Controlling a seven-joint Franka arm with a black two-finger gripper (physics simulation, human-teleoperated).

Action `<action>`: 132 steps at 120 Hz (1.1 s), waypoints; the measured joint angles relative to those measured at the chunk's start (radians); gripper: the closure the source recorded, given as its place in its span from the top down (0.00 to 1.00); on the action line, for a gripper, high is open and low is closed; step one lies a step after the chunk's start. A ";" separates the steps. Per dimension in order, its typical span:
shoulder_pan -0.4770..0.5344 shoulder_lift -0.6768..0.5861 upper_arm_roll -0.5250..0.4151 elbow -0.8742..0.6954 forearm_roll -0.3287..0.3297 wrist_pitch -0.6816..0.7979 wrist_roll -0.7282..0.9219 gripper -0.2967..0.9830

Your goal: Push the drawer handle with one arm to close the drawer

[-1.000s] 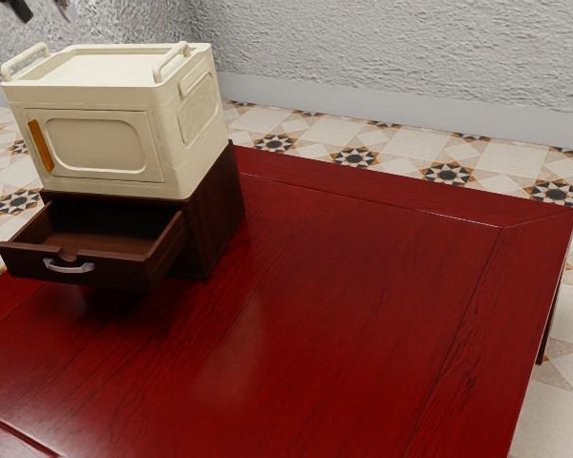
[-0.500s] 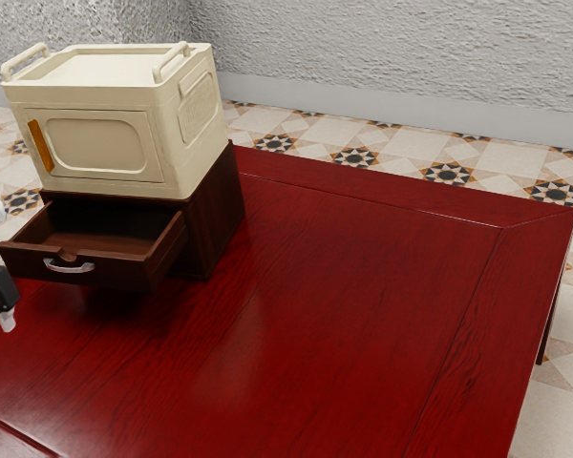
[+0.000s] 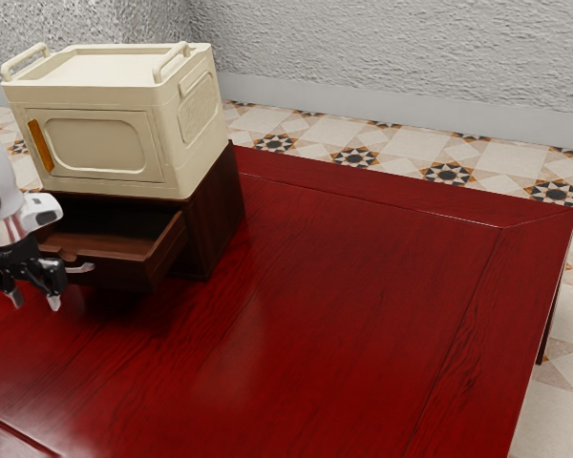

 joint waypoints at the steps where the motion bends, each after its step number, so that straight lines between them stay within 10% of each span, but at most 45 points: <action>1: -0.001 0.002 0.000 0.002 -0.001 0.004 -0.001 0.58; 39: -0.008 0.071 0.000 0.060 -0.011 0.087 -0.031 0.22; 132: -0.032 0.213 -0.001 0.168 -0.062 0.110 -0.067 0.16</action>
